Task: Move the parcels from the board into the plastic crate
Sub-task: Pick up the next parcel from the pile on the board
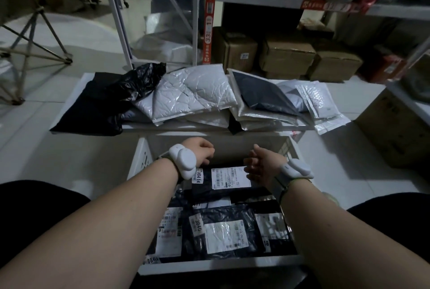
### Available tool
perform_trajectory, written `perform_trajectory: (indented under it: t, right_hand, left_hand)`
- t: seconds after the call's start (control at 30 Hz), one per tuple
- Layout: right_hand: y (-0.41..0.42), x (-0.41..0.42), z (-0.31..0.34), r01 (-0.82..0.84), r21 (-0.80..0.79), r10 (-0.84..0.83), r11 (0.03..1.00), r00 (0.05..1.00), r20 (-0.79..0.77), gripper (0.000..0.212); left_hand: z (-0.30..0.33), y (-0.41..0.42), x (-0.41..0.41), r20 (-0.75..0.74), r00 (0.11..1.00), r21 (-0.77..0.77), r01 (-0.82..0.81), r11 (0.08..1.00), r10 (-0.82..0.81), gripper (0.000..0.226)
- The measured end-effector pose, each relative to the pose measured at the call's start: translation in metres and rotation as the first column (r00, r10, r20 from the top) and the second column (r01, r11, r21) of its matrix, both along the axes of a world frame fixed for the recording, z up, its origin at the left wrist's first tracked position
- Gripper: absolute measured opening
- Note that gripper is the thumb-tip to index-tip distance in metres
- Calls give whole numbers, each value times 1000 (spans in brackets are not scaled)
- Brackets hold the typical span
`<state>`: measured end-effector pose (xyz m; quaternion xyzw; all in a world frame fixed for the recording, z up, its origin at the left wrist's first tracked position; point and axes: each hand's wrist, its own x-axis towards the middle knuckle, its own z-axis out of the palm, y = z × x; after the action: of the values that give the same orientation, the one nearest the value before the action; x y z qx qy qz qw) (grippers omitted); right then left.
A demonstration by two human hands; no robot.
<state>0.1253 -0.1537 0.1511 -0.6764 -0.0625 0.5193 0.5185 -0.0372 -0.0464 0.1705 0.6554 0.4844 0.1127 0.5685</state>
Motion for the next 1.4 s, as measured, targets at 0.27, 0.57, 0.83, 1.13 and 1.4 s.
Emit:
perform_trajectory:
  t: [0.27,0.57,0.83,1.13,1.4]
  right_hand:
    - [20,2,44,-6,69,-1,998,996,91,22]
    - [66,-16,95,-114,40,103,993,971,216,20]
    - [120,-52,96,-258,-21,250,966,907,338,10]
    - [181,-93,93,-326,-58,321,943,855,407,25]
    - [216,-116,89,-369,-95,375,924,835,403,28]
  left_hand:
    - [59,31,-8,16,999,160,42,986,-45,13]
    - [96,91,-47,-94,995,328,0,945,33,15]
    - [97,160,-99,-251,932,477,-115,871,260,18]
    - [55,201,-114,-369,881,533,-61,844,297,74]
    - [38,218,-96,-456,863,463,21,886,218,71]
